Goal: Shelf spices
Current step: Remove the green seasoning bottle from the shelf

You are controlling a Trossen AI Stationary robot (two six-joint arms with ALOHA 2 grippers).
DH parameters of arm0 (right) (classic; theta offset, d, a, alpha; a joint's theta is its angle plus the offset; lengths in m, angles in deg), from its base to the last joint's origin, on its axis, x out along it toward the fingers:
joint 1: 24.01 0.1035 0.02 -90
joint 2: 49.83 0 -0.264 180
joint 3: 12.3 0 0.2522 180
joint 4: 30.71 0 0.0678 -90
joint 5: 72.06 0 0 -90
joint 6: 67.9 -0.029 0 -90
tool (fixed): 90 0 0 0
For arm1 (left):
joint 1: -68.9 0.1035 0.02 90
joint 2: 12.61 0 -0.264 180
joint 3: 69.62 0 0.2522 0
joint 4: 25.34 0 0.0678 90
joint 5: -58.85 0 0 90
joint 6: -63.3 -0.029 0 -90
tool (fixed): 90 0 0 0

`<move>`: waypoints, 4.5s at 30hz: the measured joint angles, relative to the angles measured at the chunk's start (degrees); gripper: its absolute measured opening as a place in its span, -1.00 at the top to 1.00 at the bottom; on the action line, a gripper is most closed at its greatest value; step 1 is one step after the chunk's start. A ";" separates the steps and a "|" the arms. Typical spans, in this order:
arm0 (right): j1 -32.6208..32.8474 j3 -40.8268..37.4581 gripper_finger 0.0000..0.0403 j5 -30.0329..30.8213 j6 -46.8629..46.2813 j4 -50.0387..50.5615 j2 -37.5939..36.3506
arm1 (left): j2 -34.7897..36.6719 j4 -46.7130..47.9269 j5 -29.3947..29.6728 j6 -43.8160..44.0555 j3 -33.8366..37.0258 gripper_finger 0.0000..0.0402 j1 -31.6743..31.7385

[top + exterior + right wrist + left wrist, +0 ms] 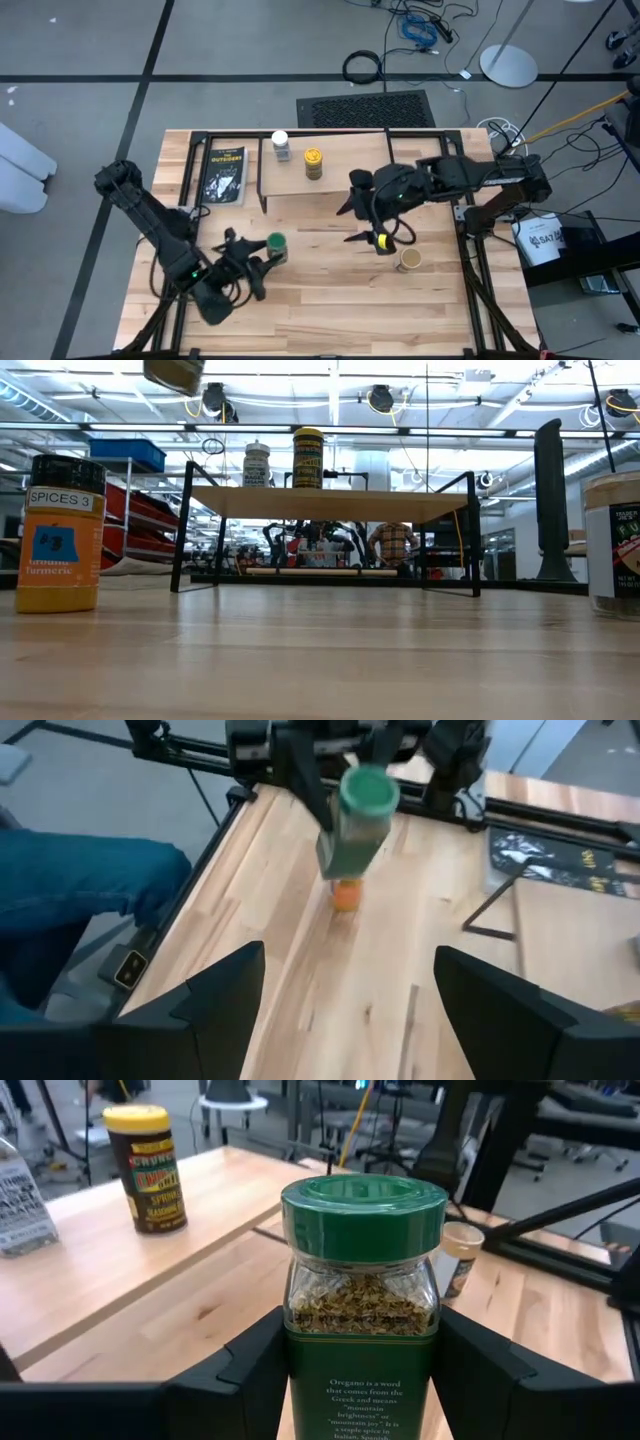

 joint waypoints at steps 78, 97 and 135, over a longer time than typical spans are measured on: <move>-3.29 -11.91 -0.56 -14.19 3.49 -44.52 19.71 | -7.82 -7.48 -2.07 -9.77 0.17 -0.03 2.18; -3.29 -11.91 0.01 -14.21 2.25 -44.31 19.76 | -7.82 -8.12 -2.42 -10.90 0.15 -0.03 2.49; -3.29 -12.13 0.02 -13.62 0.96 -43.46 19.84 | 4.88 -7.39 1.33 -20.42 -0.47 -0.62 -2.75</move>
